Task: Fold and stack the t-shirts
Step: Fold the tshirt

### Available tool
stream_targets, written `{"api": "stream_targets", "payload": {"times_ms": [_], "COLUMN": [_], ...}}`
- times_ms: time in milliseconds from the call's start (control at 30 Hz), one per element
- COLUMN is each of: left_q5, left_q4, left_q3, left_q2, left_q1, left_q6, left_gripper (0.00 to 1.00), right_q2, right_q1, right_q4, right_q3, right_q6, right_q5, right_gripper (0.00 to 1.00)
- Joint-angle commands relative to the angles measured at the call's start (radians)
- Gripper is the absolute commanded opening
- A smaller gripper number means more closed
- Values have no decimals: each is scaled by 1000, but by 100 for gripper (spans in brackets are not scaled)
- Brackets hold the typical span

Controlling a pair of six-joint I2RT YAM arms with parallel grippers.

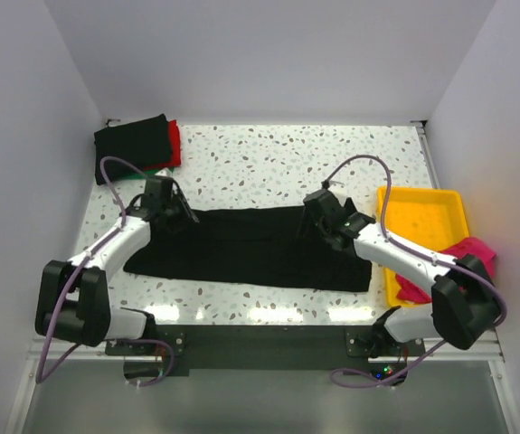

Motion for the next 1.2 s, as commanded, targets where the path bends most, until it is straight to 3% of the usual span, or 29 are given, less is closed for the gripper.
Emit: {"api": "stream_targets", "payload": {"times_ms": [0, 67, 267, 467, 667, 767, 967, 1000, 1100, 1167], "left_q5": [-61, -139, -201, -215, -152, -86, 58, 71, 137, 155], "left_q4": [35, 43, 90, 101, 112, 148, 253, 260, 341, 333], "left_q3": [20, 3, -82, -135, -166, -177, -79, -31, 62, 124], "left_q2": [41, 76, 139, 162, 163, 171, 263, 277, 326, 358], "left_q1": [-104, -177, -291, -348, -392, -438, -535, -549, -593, -601], "left_q6": [9, 8, -23, -44, -87, -184, -316, -331, -368, -344], "left_gripper": [36, 35, 29, 29, 27, 27, 27, 29, 32, 33], "right_q2": [35, 55, 178, 361, 599, 774, 1188, 1247, 1347, 1323], "right_q1": [-95, -129, -205, -300, -330, -340, -343, -341, -347, -356], "right_q4": [-13, 25, 87, 98, -26, -115, -385, -419, -407, -320], "right_q3": [-28, -53, -75, 40, 376, 618, 1311, 1494, 1638, 1625], "right_q6": [-16, -8, 14, -31, -115, -163, -317, -334, -391, -404], "right_q5": [-90, -141, -198, -221, -204, -225, -256, -259, -300, -340], "right_gripper": [58, 58, 57, 57, 57, 57, 58, 58, 60, 61]}}
